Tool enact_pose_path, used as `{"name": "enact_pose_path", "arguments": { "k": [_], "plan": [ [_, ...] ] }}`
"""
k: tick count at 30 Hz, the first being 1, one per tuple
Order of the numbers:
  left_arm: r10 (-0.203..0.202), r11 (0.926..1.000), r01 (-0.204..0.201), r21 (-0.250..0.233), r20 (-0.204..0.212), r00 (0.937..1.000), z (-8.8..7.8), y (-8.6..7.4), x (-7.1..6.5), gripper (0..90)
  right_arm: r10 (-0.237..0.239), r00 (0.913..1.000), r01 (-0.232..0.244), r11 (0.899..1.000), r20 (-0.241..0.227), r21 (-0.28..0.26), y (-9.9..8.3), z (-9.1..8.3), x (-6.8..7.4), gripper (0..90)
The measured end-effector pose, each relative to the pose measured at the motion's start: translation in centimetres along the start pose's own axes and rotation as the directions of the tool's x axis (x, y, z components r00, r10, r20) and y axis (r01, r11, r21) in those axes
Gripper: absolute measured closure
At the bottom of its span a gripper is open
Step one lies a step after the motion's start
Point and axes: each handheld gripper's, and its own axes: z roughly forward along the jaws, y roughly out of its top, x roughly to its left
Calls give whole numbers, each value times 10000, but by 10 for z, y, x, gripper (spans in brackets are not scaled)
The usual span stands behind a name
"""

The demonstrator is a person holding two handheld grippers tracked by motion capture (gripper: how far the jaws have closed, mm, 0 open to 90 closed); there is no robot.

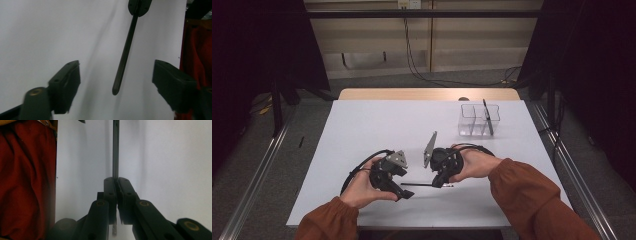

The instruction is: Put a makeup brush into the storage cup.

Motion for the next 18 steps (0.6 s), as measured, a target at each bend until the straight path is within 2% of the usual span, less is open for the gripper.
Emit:
{"name": "enact_pose_path", "arguments": {
  "k": [3,7,8,9,11,12,18],
  "plan": [
    [122,9995,-117,281,-157,9998,1,4,0,333,-49,10000,49,10000,-44,-53,0,2,0,862],
    [26,9997,-24,234,-107,9999,0,8,1,415,-100,9999,100,9999,-43,-54,1,4,0,863],
    [-113,9998,117,129,-242,9996,-1,8,1,438,-91,9999,91,9999,-63,-80,1,5,1,862],
    [-204,9998,204,5,-201,9996,-1,8,2,465,-164,9998,163,9998,-89,-112,1,5,0,862],
    [-192,9997,194,136,-150,9997,0,9,3,520,-215,9998,215,9997,-23,-139,1,4,0,862],
    [-129,9996,134,242,-185,9997,0,9,3,527,-92,9999,91,9999,-56,-57,0,4,1,863],
    [202,9989,-200,432,-40,9998,3,9,0,660,-67,9999,68,9999,93,-119,-1,2,1,862]
  ]
}}
